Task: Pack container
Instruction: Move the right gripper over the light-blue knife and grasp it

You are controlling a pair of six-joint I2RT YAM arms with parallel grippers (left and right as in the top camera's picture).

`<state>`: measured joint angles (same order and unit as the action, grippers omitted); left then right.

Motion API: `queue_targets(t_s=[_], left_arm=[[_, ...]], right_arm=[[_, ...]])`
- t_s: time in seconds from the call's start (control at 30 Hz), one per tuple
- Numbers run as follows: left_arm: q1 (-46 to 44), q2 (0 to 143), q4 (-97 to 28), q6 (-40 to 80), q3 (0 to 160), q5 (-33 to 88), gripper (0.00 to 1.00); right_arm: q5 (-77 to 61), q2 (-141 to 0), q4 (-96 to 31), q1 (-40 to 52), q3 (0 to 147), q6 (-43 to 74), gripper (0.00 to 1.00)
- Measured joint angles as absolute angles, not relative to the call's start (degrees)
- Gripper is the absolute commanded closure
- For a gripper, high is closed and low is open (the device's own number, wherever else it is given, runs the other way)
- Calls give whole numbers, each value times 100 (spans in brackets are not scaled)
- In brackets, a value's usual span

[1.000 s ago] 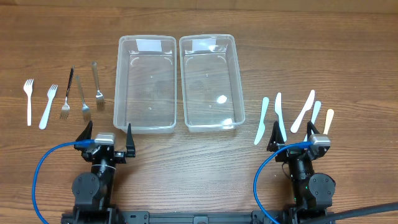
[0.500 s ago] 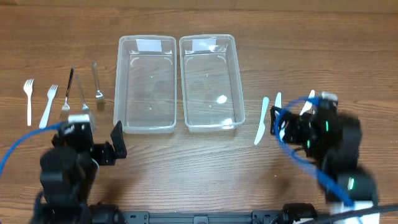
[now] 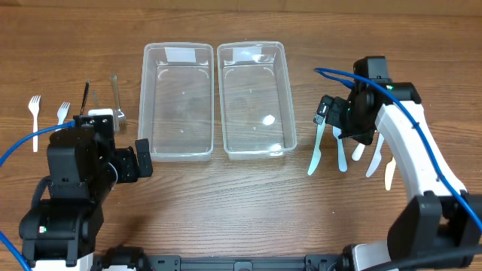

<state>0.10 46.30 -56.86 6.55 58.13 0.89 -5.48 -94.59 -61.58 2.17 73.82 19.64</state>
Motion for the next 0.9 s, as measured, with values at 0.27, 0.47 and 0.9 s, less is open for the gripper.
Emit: queue_targets(t_s=[0.27, 0.47, 0.9], left_arm=[[10, 4630, -5693, 696, 5813, 91, 0], [10, 4630, -5704, 716, 5813, 89, 0], [10, 4630, -5708, 716, 5813, 89, 0]], right_arm=[[-432, -10477, -5660, 270, 7384, 2018, 0], [-268, -10481, -5221, 620, 7391, 1946, 0], [-163, -11316, -5009, 679, 7413, 1793, 0]])
